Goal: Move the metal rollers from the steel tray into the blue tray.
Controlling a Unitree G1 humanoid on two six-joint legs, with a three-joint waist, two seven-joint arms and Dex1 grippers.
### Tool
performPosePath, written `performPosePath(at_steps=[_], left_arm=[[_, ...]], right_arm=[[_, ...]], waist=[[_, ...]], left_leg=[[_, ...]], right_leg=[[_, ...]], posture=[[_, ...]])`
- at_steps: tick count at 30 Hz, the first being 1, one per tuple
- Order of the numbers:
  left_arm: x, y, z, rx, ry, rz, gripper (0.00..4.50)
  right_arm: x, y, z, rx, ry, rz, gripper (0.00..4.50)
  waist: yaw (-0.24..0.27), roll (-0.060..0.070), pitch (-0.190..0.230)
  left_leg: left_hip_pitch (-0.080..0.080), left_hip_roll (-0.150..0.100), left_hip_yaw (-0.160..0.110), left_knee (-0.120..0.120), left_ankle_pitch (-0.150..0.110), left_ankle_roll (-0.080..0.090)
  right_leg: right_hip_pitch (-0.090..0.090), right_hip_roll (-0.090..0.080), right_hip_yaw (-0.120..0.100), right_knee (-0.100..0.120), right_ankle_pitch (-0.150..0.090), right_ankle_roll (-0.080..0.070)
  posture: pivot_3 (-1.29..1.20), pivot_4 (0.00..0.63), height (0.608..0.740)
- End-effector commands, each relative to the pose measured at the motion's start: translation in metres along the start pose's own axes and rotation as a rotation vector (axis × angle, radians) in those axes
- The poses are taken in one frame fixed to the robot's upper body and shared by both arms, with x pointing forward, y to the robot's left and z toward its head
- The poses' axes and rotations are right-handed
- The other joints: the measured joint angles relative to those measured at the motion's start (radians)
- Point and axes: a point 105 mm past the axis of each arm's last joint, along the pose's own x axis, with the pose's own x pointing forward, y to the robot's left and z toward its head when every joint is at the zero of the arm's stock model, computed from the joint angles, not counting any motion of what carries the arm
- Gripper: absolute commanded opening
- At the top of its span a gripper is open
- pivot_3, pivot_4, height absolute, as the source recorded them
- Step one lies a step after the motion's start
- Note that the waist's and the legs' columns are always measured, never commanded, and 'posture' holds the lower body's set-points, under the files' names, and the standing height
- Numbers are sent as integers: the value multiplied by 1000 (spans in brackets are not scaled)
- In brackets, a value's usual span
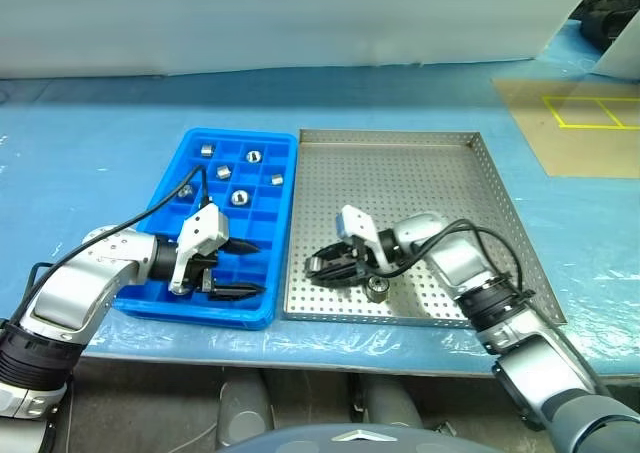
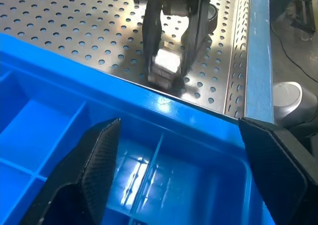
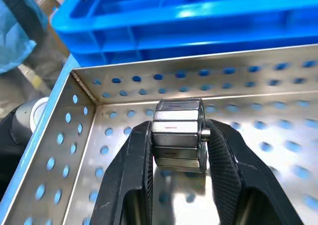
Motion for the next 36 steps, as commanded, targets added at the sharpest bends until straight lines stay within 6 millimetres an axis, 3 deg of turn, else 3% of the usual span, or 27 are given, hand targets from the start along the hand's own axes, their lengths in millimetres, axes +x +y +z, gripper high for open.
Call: performPosePath(at_steps=[1, 5, 9, 13, 19, 26, 31, 36], left_arm=[[-20, 15, 18, 62, -28, 69, 4003], [-52, 49, 17, 73, -3, 232, 4003], [-71, 58, 17, 75, -2, 295, 4003], [-74, 57, 16, 68, -12, 321, 4003], [-72, 50, 12, 52, -20, 339, 4003], [-72, 46, 13, 50, -20, 349, 4003], [-68, 44, 16, 52, -22, 334, 4003], [-59, 44, 20, 60, -30, 298, 4003]], right_arm=[[-16, -2, 34, -86, -73, -1, 1154], [-6, -11, 64, -143, -140, -24, 1154], [20, -27, 80, -205, -174, -58, 1154], [37, -37, 88, -219, -199, -71, 1154], [59, -55, 85, -230, -184, -124, 1154], [66, -57, 82, -245, -185, -102, 1154], [66, -60, 78, -203, -181, -117, 2851], [47, -70, 96, -233, -281, -220, 2851]], waist=[[-1, 0, 0], [-14, 0, 0], [-11, 0, 0], [6, 0, 0], [17, -1, 0], [22, -1, 0], [22, -1, 0], [25, -1, 0]], left_leg=[[0, 0, 0, 0, 0, 0], [1, 0, 0, 0, 1, -1], [1, 0, 0, 0, 1, -2], [-2, 0, 0, 0, 1, -2], [-4, 1, -2, 0, 1, -2], [-5, 1, -4, 0, 1, -2], [-5, 1, -4, 0, 1, -2], [-5, 1, -4, 0, 1, -2]], right_leg=[[0, 0, 0, 0, 0, 0], [-1, 1, 1, 3, 0, 0], [-2, 1, 1, 4, 0, 0], [-3, 0, -1, 2, -1, -1], [-3, 0, -2, 2, -2, -3], [-3, 0, -3, 3, -2, -3], [-3, 0, -3, 3, -2, -3], [-3, 0, -3, 4, -2, -3]], posture=[[25, 150, 740], [36, 150, 740], [68, 150, 740], [95, 150, 740], [122, 150, 740], [135, 150, 740], [133, 150, 740], [88, 150, 740]])
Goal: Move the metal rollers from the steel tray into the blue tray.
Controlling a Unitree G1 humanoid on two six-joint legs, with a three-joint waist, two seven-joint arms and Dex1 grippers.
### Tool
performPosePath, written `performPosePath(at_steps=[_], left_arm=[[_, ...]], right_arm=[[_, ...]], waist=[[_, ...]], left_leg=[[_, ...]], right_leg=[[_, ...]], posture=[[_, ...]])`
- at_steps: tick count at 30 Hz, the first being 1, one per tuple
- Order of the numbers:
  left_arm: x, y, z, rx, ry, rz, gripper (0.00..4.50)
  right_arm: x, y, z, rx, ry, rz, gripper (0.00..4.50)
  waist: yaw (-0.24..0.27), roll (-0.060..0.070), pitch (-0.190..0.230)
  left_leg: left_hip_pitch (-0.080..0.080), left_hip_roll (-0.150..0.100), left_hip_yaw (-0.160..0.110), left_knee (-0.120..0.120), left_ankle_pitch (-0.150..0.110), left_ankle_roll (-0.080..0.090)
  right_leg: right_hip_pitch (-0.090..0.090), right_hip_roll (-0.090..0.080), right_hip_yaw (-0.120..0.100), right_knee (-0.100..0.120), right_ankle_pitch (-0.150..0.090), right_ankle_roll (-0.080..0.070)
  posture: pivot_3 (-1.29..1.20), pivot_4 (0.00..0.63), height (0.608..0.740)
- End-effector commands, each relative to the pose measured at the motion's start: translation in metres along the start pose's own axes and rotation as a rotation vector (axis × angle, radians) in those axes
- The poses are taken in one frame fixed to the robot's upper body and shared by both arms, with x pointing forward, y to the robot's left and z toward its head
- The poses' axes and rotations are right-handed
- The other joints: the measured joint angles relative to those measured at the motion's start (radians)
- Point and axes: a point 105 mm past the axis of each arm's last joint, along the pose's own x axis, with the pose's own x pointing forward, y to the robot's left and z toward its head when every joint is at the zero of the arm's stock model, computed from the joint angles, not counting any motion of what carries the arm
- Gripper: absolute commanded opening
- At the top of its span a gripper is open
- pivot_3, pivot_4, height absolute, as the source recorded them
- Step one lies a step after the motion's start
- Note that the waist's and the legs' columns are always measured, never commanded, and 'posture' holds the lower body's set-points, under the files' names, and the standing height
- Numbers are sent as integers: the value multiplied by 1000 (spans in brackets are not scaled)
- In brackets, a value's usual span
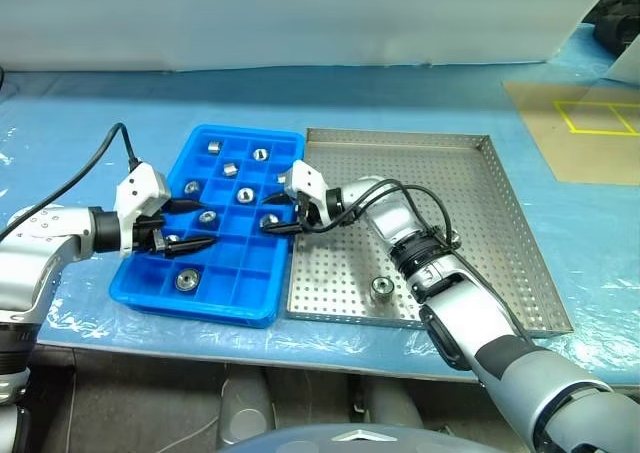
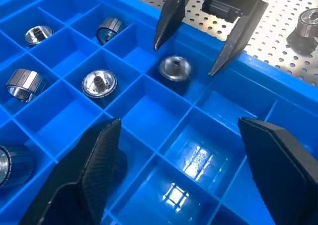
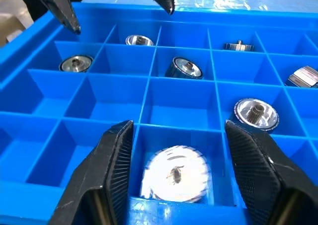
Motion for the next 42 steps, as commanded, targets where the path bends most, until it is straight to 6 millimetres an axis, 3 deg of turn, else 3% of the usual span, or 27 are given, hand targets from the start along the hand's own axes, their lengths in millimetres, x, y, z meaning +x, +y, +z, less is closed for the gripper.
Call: performPosePath(at_steps=[1, 5, 8, 15, 20, 29, 38, 42], left_arm=[[7, -4, 15, 43, -43, -32, 4003], [24, -9, 21, 53, -74, -91, 4003], [38, -14, 23, 56, -88, -142, 4003], [66, -15, 22, 65, -106, -236, 4003], [81, -9, 24, 78, -115, -279, 4003], [101, -7, 31, 108, -136, -353, 4003], [101, -7, 27, 117, -126, -359, 4003], [100, -9, 24, 115, -122, -356, 4003]], right_arm=[[-18, -17, 33, -70, -121, -95, 2851], [-54, -26, 47, -83, -150, -153, 2851], [-85, -31, 44, -151, -82, -228, 2851], [-164, -38, -5, -121, 142, -451, 2851], [-210, -29, -36, -74, 279, -582, 2851], [-238, -4, -69, 22, 369, -650, 2851], [-253, 5, -101, 150, 412, -715, 2851], [-249, 8, -112, 180, 423, -705, 2851]], waist=[[0, 0, 0], [10, 0, 0], [11, 0, 0], [-10, 0, 0], [-40, -1, 0], [-81, 0, 0], [-96, -1, 0], [-96, 0, 0]], left_leg=[[0, 0, 0, 0, 0, 0], [0, 0, 0, 0, 1, -2], [0, -1, 0, 1, 1, -2], [1, -1, 1, 1, 2, -3], [0, -3, 1, 1, 2, -3], [1, -3, 3, 5, 0, 1], [1, -4, 3, 9, -4, 7], [1, -4, 3, 9, -4, 8]], right_leg=[[0, 0, 0, 0, 0, 0], [0, 0, 0, 0, 0, 0], [1, 0, 0, -1, 0, 0], [1, 1, 4, 0, 0, 0], [1, 1, 5, -1, 0, 0], [1, 2, 5, -1, 0, 1], [4, 1, 5, -2, 0, 1], [4, 1, 5, -2, 0, 1]], posture=[[81, 150, 740], [28, 150, 740], [-47, 150, 740], [-169, 150, 740], [-248, 150, 740], [-324, 150, 740], [-314, 150, 740], [-299, 150, 740]])
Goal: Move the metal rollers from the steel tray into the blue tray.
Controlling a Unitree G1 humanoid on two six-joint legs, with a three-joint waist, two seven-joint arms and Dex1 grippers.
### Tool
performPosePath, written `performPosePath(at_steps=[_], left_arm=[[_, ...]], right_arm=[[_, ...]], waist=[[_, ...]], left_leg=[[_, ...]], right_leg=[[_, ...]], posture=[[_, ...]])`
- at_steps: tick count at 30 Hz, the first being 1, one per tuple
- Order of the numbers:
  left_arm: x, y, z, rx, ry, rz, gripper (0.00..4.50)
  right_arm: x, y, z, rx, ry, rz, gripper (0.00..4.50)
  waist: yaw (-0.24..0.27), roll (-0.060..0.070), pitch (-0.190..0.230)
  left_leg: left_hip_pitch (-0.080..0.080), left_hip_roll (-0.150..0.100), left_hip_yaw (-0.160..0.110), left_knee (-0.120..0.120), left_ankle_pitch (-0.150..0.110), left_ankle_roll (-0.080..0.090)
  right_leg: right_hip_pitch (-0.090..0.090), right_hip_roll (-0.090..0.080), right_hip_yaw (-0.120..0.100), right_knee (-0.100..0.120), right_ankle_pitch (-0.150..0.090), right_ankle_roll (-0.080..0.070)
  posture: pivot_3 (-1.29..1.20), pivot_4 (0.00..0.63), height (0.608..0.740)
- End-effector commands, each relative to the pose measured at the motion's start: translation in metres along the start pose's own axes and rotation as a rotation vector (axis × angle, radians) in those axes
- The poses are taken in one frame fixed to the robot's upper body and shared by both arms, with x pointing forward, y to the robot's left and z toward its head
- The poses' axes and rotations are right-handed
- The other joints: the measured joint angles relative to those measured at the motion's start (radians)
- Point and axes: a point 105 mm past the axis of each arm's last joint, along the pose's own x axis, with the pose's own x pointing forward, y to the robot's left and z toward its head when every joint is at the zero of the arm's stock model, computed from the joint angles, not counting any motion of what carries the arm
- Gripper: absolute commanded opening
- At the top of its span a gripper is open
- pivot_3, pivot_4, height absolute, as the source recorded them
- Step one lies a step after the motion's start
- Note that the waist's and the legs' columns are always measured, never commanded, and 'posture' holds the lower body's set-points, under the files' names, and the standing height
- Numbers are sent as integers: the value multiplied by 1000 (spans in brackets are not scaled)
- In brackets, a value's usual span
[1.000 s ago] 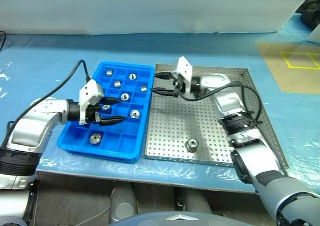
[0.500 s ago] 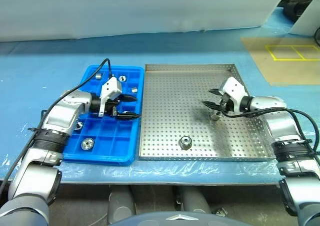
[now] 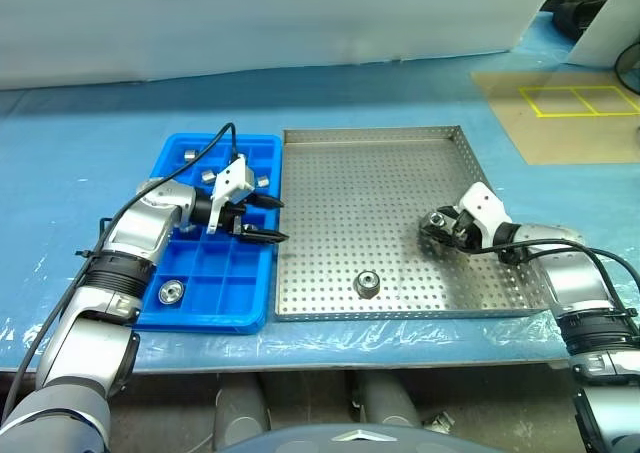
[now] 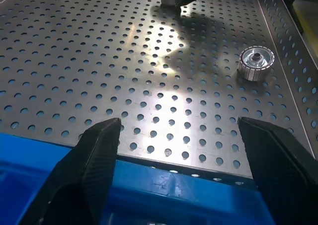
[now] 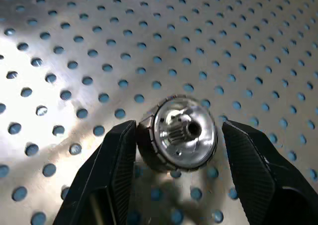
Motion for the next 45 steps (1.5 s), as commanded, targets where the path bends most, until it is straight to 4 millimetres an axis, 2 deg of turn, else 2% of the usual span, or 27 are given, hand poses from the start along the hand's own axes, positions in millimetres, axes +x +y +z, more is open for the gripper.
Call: performPosePath(at_steps=[1, 7, 8, 12, 14, 17, 20, 23, 26, 30, 34, 37, 42, 45], left_arm=[[-4, 0, 8, 43, -14, 9, 4003], [-6, -1, 6, 39, -8, 16, 4003], [-6, -1, 5, 38, -8, 17, 4003], [-7, -2, 4, 37, -3, 21, 4003], [-8, -3, 3, 36, -1, 21, 4003], [-9, -4, 3, 33, 0, 22, 4003], [-10, -4, 4, 30, 0, 21, 4003], [-11, -3, 6, 34, -4, 23, 4003], [-16, 0, 17, 43, -37, 49, 4003], [-27, 2, 33, 44, -92, 91, 4003], [-41, -2, 28, 37, -67, 144, 4003], [-58, -5, 19, 32, -19, 203, 4003], [-99, -9, 13, -1, 24, 344, 4003], [-121, -10, 7, -17, 55, 437, 4003]], right_arm=[[2, -2, 1, -8, -11, -13, 2851], [13, 3, -2, 16, -14, 0, 2851], [15, 4, -1, 20, -27, 0, 2538], [19, 5, 3, 31, -47, -9, 1778], [19, 8, 2, 37, -49, 12, 1779], [18, 23, 3, -11, -57, 88, 1779], [22, 21, 6, -24, -57, 68, 1779], [27, 22, 27, -35, -114, 95, 1779], [35, 32, 67, -54, -214, 183, 1779], [46, 53, 109, -90, -310, 315, 1779], [63, 86, 145, -95, -392, 466, 1779], [74, 109, 165, -125, -434, 558, 1779], [90, 144, 184, -172, -470, 697, 1779], [95, 157, 200, -165, -511, 753, 1779]], waist=[[0, 0, 0], [-5, -1, 0], [-6, -1, 0], [-13, -2, -1], [-16, -2, -1], [-17, -2, -1], [-20, -2, -1], [-30, -2, -1], [-42, -2, -1], [-34, 0, 0], [-1, 0, 0], [14, 0, 0], [53, 0, 1], [69, 0, 1]], left_leg=[[0, 0, 0, 0, 0, 0], [2, 0, 1, 0, -1, 1], [3, 0, 1, 0, -1, 1], [6, 1, 2, 0, -1, 1], [6, 1, 2, 0, 0, 1], [6, 1, 2, 0, 0, 1], [6, 2, 2, -2, -1, 1], [6, 2, 2, -4, -1, 1], [5, 2, 2, -4, -1, 1], [4, 2, 2, -7, 1, -2], [4, 2, 2, -8, 1, -2], [3, 2, 2, -12, 1, -2], [-1, 3, 2, -12, 2, -3], [-2, 4, 1, -13, 2, -3]], right_leg=[[0, 0, 0, 0, 0, 0], [1, 0, -1, 0, 0, 0], [2, 0, 0, 0, 0, 0], [3, 0, 0, 0, 0, 0], [3, 0, 0, 0, 0, 0], [3, 0, 0, 0, 0, 0], [3, 0, 0, -1, 0, 0], [2, 1, 0, -4, 0, 0], [0, 1, 0, -3, 0, 0], [-4, 1, 0, 1, 1, 0], [-4, 0, -1, -1, 0, -1], [-4, 0, -2, -5, 0, -1], [-4, 0, -6, -9, 0, -1], [-4, -1, -7, -9, 0, -1]], posture=[[-299, 150, 740], [-287, 150, 740], [-280, 150, 740], [-274, 150, 740], [-274, 150, 740], [-270, 150, 740], [-261, 150, 740], [-248, 150, 740], [-224, 150, 740], [-162, 150, 740], [-92, 150, 740], [-26, 150, 740], [86, 150, 740], [136, 150, 740]])
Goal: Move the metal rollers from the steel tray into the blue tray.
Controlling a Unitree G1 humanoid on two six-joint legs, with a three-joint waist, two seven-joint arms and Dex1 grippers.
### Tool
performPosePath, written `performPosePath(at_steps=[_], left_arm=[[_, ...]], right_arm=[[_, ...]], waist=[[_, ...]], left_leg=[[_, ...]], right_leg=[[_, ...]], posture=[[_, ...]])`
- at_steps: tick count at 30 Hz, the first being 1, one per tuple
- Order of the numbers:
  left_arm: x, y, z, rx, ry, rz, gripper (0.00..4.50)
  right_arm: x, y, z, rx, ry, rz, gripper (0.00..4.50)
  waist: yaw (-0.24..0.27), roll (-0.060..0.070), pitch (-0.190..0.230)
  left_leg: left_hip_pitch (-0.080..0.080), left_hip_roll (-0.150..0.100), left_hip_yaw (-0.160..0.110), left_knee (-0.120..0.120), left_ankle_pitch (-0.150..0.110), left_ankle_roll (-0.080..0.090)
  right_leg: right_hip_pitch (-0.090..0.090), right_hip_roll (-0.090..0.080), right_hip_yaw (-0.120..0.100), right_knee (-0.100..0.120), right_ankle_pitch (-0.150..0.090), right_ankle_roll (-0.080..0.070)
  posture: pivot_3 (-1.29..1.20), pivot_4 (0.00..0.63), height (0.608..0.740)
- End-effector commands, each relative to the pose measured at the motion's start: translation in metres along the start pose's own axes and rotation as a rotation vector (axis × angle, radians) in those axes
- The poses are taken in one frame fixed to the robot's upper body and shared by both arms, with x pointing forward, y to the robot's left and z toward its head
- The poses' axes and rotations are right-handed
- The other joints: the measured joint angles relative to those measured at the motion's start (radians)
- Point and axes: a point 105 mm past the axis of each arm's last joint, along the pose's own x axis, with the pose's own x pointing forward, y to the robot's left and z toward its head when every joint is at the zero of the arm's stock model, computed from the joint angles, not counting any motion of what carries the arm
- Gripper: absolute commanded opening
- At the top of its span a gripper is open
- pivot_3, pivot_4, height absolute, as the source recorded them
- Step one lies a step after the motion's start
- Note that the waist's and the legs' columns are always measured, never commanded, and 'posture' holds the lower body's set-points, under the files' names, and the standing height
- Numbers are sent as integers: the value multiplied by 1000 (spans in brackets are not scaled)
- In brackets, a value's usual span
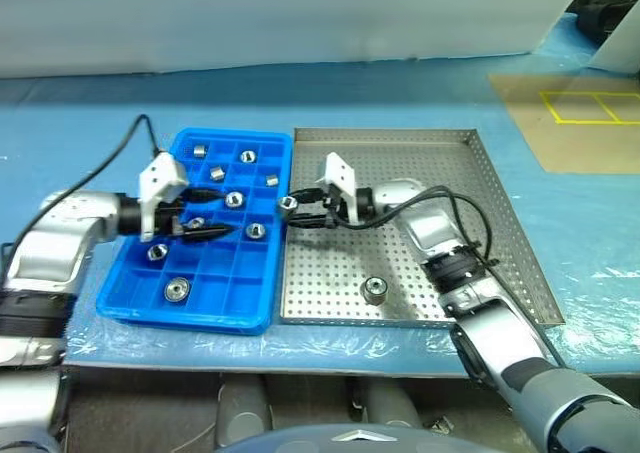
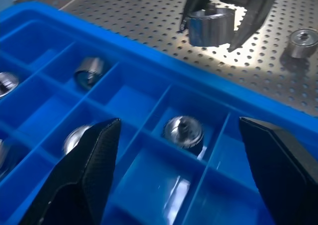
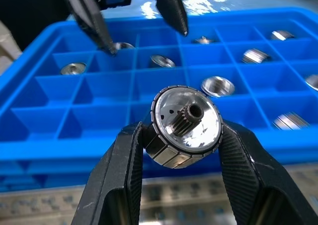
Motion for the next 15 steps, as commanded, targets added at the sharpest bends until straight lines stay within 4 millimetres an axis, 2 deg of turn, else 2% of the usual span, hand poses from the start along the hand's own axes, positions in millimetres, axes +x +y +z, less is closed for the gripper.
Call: performPosePath(at_steps=[1, 3, 6, 11, 15], left_arm=[[-31, 13, 8, 21, -9, 142, 4003], [-46, 17, 5, 5, 0, 203, 4003], [-53, 8, 1, -7, 13, 214, 4003], [-52, -4, -3, -28, 15, 223, 4003], [-48, -9, -7, -37, 21, 218, 4003]], right_arm=[[19, 2, 28, -63, -77, 68, 1779], [30, 2, 36, -85, -93, 97, 1779], [43, 5, 41, -89, -108, 128, 1779], [58, 23, 42, -67, -119, 235, 1779], [65, 39, 28, -50, -79, 304, 1779]], waist=[[14, 0, 0], [22, 0, 0], [31, 0, 0], [60, 0, 0], [62, 0, 0]], left_leg=[[0, 0, 0, 0, 0, 0], [0, 0, -1, 0, 0, 0], [0, 1, -3, -1, 0, 0], [-3, 1, -6, -1, 0, 0], [-5, 2, -11, -1, 1, -2]], right_leg=[[0, 0, -1, 0, 0, 0], [0, 0, -1, 1, 0, 0], [0, 0, -3, 2, 0, 0], [0, -1, -5, 0, -1, -1], [1, 0, -11, 1, -1, -1]], posture=[[165, 150, 740], [194, 150, 740], [226, 150, 740], [238, 150, 740], [253, 150, 740]])
